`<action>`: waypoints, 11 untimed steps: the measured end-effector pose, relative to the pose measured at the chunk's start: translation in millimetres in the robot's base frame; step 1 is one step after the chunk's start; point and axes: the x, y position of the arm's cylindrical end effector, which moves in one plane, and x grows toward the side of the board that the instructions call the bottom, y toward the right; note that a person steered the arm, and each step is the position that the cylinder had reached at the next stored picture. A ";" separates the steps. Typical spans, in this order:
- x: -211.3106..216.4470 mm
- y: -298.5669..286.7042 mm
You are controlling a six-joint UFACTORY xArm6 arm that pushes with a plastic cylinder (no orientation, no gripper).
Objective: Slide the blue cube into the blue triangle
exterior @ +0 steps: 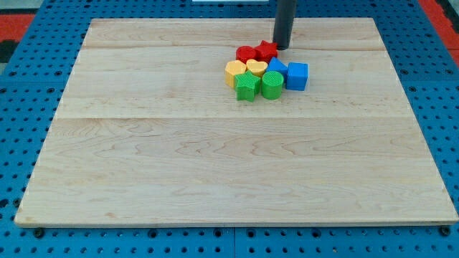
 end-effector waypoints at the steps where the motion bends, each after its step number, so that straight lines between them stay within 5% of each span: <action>1: 20.9 -8.6; 3: 4.9 67.9; 4: 23.7 115.4; 5: 86.7 142.8; 6: 86.5 77.7; 8: 78.2 81.1; 9: 72.4 24.1; 11: 65.2 88.6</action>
